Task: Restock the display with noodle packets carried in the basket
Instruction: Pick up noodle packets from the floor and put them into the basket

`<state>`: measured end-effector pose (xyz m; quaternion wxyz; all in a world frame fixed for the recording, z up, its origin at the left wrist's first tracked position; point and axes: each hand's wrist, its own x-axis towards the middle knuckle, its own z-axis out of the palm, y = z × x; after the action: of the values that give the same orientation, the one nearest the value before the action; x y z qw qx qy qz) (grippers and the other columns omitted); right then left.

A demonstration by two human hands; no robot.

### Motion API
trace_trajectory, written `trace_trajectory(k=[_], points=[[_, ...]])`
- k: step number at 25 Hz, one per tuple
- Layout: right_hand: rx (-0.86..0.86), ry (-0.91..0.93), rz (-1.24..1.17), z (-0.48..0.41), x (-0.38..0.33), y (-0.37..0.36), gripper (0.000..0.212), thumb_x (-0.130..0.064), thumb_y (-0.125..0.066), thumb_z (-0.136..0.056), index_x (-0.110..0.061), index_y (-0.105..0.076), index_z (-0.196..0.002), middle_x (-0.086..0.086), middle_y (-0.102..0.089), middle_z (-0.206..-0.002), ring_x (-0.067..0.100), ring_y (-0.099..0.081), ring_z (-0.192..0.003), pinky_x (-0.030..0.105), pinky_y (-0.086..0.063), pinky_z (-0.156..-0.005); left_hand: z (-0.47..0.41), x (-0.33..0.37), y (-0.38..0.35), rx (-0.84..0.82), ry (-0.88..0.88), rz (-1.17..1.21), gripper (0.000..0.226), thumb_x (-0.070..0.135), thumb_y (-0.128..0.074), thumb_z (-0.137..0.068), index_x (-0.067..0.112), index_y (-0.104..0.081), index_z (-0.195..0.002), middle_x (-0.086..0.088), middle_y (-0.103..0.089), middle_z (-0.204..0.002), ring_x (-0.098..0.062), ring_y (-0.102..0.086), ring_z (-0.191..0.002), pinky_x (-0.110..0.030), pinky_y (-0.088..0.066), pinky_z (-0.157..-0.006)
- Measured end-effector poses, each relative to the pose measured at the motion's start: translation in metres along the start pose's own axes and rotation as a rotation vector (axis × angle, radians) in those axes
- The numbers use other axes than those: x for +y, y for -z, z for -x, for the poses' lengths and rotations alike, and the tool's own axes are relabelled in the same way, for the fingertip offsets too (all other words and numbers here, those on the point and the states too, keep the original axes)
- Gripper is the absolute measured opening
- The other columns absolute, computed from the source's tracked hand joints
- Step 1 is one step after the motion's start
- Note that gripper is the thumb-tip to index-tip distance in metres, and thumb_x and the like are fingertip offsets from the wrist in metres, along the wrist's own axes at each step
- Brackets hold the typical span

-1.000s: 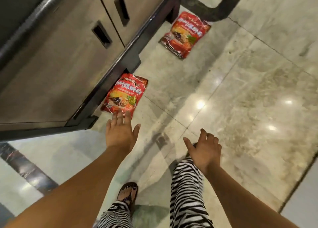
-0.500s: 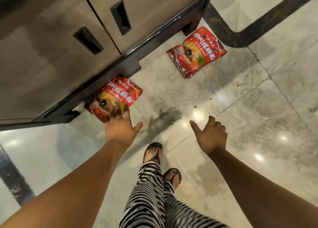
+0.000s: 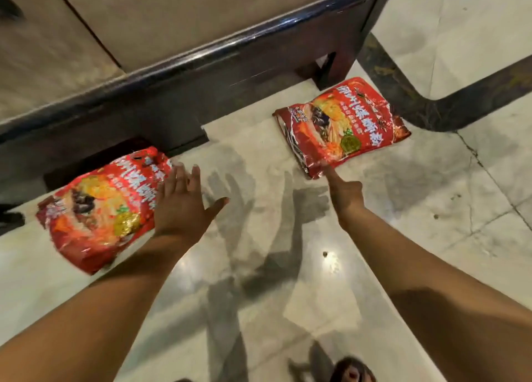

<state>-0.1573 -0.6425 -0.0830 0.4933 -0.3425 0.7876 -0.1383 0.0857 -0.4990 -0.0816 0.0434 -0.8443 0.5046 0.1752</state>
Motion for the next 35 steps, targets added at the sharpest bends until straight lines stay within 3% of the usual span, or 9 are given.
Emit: trace_trajectory(k=[2,6,9,11,13,19,25,29,35], points=[[0.004,0.041,-0.174,-0.044,-0.012,-0.013,0.101,-0.058,-0.070,-0.080,0.007,-0.027,-0.145,0.014,-0.048,-0.141,0.031,-0.050,-0.125,0.032,-0.040,-0.086,-0.032,-0.008,-0.025,0.043,-0.072,-0.038,0.100,0.080,-0.018,-0.080,0.018,-0.002,-0.158,-0.009,0.003,-0.165,-0.028,0.002,-0.152,-0.043,-0.001,-0.121],[-0.004,-0.084,-0.372,-0.090,-0.025,-0.034,0.109,-0.056,-0.082,-0.066,-0.008,-0.028,-0.148,0.010,-0.046,-0.141,0.031,-0.046,-0.129,0.043,-0.043,-0.100,-0.056,-0.026,-0.058,0.125,-0.118,-0.112,0.109,0.090,0.001,-0.075,0.019,-0.005,-0.158,-0.009,0.001,-0.165,-0.028,-0.001,-0.153,-0.043,-0.004,-0.122],[-0.142,-0.012,-0.399,-0.114,-0.027,-0.047,0.068,-0.057,-0.070,-0.080,-0.013,-0.052,-0.128,0.012,-0.056,-0.137,0.028,-0.063,-0.103,0.038,-0.053,-0.068,-0.052,-0.044,-0.069,0.153,-0.172,-0.102,0.116,0.090,0.009,-0.072,0.015,-0.016,-0.157,-0.013,-0.010,-0.164,-0.033,-0.012,-0.151,-0.045,-0.008,-0.120],[-0.122,-0.004,-0.385,-0.131,-0.029,-0.051,0.068,-0.055,-0.079,-0.069,-0.014,-0.054,-0.118,0.017,-0.060,-0.129,0.034,-0.064,-0.098,0.045,-0.055,-0.064,-0.046,-0.056,-0.057,0.125,-0.168,-0.117,0.112,0.091,0.003,-0.074,0.018,-0.015,-0.157,-0.010,-0.010,-0.165,-0.031,-0.011,-0.152,-0.045,-0.010,-0.121],[0.028,-0.084,-0.479,-0.130,-0.028,-0.049,0.107,-0.046,-0.096,-0.036,-0.019,-0.049,-0.128,0.010,-0.063,-0.123,0.037,-0.064,-0.103,0.060,-0.052,-0.080,-0.038,-0.064,-0.047,0.154,-0.087,-0.047,0.103,0.087,-0.020,-0.080,0.020,-0.013,-0.157,-0.006,-0.012,-0.165,-0.028,-0.013,-0.152,-0.043,-0.013,-0.121],[-0.229,-0.107,-0.666,-0.130,-0.021,-0.048,0.077,-0.010,-0.088,-0.051,-0.020,-0.058,-0.122,0.010,-0.073,-0.107,0.034,-0.070,-0.089,0.069,-0.049,-0.058,-0.022,-0.102,-0.044,0.117,-0.089,-0.106,0.103,0.081,-0.034,-0.077,0.017,-0.017,-0.157,-0.011,-0.016,-0.164,-0.030,-0.014,-0.151,-0.047,-0.017,-0.122],[-0.564,0.011,-0.382,-0.057,0.001,-0.018,0.047,-0.011,-0.072,-0.080,-0.014,-0.055,-0.123,0.012,-0.076,-0.094,0.029,-0.074,-0.072,0.045,-0.061,-0.059,-0.028,-0.124,-0.052,0.066,-0.025,-0.167,0.109,0.083,-0.033,-0.074,0.019,-0.006,-0.158,-0.012,-0.002,-0.165,-0.030,-0.001,-0.152,-0.046,-0.007,-0.122],[-0.845,0.069,-0.107,-0.034,0.006,-0.030,0.099,-0.021,-0.099,-0.033,-0.012,-0.056,-0.122,0.017,-0.074,-0.106,0.033,-0.074,-0.084,0.044,-0.061,-0.068,-0.039,-0.135,-0.050,0.082,0.070,-0.097,0.111,0.084,-0.038,-0.076,0.019,0.001,-0.157,-0.011,0.005,-0.165,-0.029,0.006,-0.152,-0.045,-0.001,-0.122],[-0.741,0.143,0.104,-0.035,0.019,-0.075,0.062,-0.024,-0.081,-0.067,-0.010,-0.059,-0.124,0.016,-0.074,-0.104,0.034,-0.073,-0.089,0.044,-0.057,-0.084,-0.054,-0.164,-0.048,0.085,0.250,-0.009,0.119,0.088,-0.038,-0.068,0.021,0.004,-0.157,-0.010,0.006,-0.165,-0.031,0.004,-0.152,-0.049,-0.002,-0.121]])
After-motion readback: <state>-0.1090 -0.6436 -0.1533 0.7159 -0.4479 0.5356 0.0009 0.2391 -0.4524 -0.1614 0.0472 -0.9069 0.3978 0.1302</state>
